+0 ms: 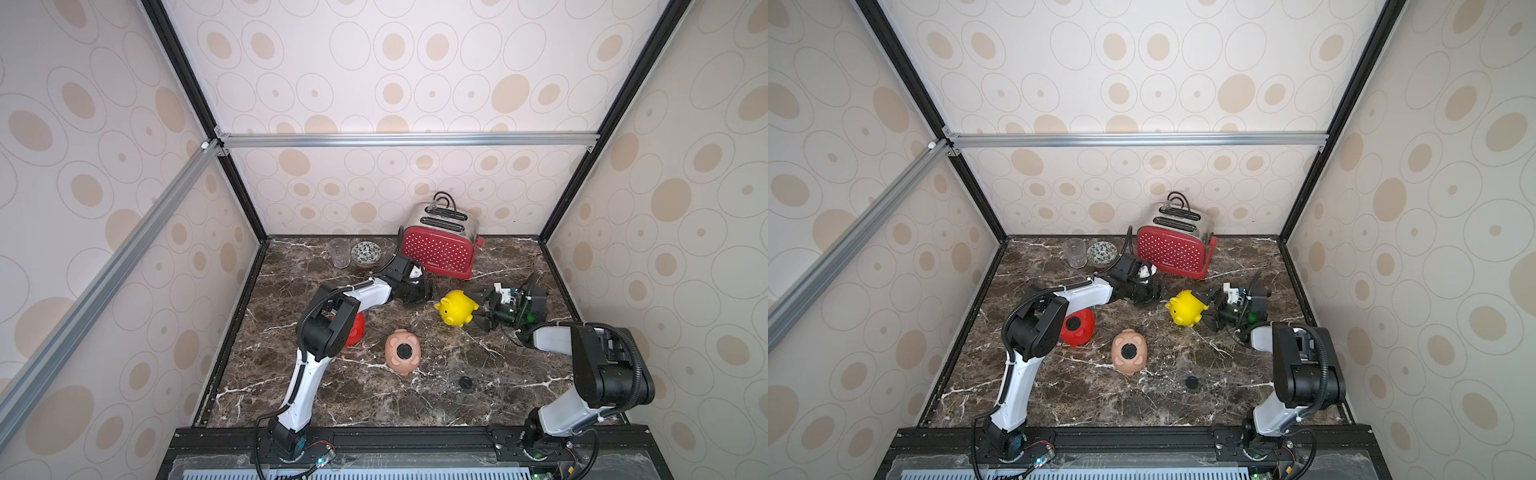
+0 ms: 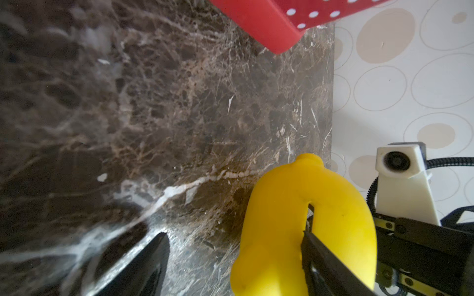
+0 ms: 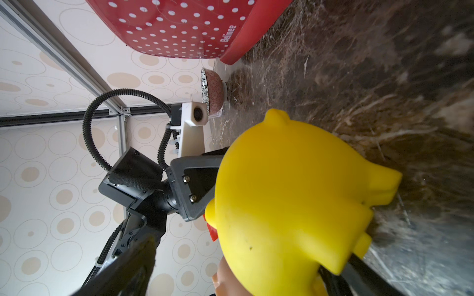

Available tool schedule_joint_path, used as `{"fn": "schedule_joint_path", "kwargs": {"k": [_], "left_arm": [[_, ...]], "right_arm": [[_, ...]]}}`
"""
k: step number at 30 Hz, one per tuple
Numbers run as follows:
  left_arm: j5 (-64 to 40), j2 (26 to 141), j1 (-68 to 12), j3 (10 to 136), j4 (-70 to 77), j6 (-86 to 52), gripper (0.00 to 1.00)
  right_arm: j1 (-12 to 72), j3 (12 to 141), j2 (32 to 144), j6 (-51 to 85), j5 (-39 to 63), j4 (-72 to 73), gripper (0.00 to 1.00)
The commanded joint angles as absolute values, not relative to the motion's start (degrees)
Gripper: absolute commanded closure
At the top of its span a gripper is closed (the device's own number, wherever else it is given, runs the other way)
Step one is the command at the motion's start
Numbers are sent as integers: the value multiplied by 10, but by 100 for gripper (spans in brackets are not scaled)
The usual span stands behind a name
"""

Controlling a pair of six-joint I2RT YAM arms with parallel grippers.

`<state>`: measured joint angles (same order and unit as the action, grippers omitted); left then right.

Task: Close piggy banks
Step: Turn over the piggy bank at the center of the board.

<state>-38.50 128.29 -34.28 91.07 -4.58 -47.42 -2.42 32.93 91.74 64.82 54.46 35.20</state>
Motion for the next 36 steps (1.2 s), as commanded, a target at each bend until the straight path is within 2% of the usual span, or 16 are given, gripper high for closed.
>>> {"fn": "schedule_joint_path", "kwargs": {"k": [1,10,24,36], "left_arm": [[-410,1293,-359,910,-64,-457,19],[-409,1291,-358,905,-63,-455,18],[-391,1284,-356,904,-79,-448,12],[-383,1268,-351,890,-84,-440,11]], "right_arm": [[-19,349,904,643,569,383,0],[-19,358,902,624,569,346,0],[-19,416,863,450,515,59,0],[-18,426,850,388,482,-36,0]]}}
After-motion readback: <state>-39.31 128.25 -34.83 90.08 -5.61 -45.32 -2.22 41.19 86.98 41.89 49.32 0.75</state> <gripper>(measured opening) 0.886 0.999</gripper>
